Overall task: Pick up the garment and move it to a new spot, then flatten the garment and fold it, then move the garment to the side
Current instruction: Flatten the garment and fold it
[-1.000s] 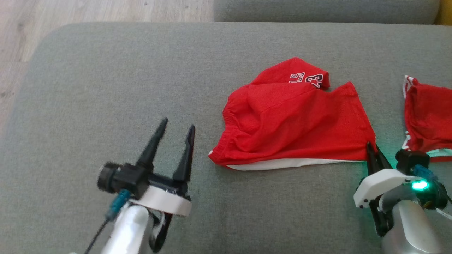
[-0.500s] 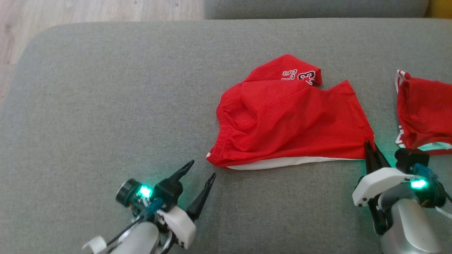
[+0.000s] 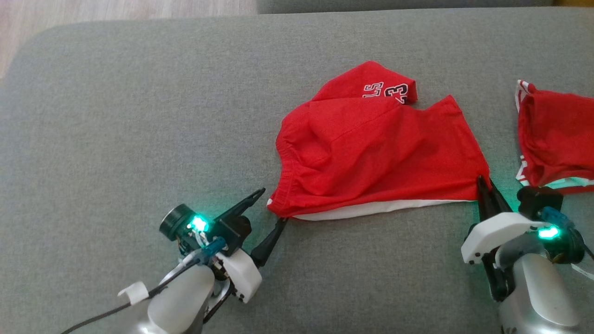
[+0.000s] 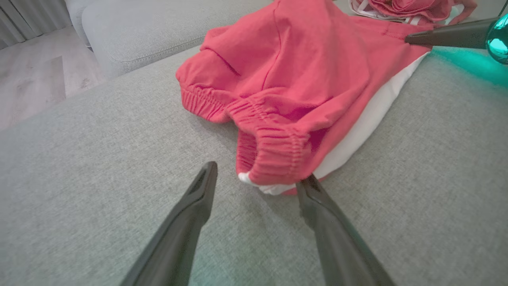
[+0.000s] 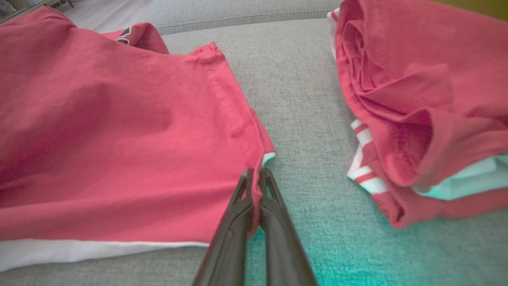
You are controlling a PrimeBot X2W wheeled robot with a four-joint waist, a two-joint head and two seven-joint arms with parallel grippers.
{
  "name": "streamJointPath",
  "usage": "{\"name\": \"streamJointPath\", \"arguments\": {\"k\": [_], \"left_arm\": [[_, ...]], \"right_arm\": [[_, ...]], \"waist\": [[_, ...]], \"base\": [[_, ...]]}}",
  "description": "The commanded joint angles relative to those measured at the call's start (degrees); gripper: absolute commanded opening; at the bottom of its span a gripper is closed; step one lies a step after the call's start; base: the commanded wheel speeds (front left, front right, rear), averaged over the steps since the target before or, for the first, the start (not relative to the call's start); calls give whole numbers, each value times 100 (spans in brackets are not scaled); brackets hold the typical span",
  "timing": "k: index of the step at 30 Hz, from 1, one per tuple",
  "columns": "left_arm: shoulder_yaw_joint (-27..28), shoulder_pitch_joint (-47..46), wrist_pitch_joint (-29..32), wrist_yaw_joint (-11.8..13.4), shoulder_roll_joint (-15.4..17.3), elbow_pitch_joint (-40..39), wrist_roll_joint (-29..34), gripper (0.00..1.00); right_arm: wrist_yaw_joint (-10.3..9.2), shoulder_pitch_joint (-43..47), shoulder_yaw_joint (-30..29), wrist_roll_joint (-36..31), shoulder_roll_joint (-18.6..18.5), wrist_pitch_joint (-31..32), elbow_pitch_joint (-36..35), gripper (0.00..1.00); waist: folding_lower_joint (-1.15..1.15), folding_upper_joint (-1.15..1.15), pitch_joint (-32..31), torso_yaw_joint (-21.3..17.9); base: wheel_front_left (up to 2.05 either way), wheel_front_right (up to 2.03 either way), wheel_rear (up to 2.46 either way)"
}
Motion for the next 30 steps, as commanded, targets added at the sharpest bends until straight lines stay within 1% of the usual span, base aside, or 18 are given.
{"name": "streamJointPath", "arguments": {"k": [1,10,12,13,20,25,30], "left_arm": [[111,-265,-66,9,92,-77,-58,100],[-340,-540,-187,9,80,129,-393,100],[-514,-586,-201,9,92,135,-494,18],[-598,-608,-208,9,110,136,-545,0],[-857,-665,-246,9,262,150,-813,0],[-860,-651,-261,9,371,27,-920,0],[-827,-686,-251,9,545,-242,-1064,0]], "right_arm": [[-4,-150,128,15,-25,2,-170,0],[-4,-179,204,24,-25,42,-222,0],[-4,-195,231,28,-25,50,-227,0],[-4,-200,242,33,-25,53,-228,0],[-4,-175,245,68,-25,37,-225,0],[-4,-106,231,126,-25,44,-259,0],[-4,-97,422,424,-25,173,-504,0]], "waist": [[0,0,0,-5],[0,0,30,-49],[0,0,35,-67],[0,0,33,-76],[0,0,-83,-74],[0,0,-250,-5],[0,0,-461,28]], "base": [[0,0,0],[0,0,0],[0,0,0],[0,0,0],[0,0,0],[0,0,0],[0,0,0]]}}
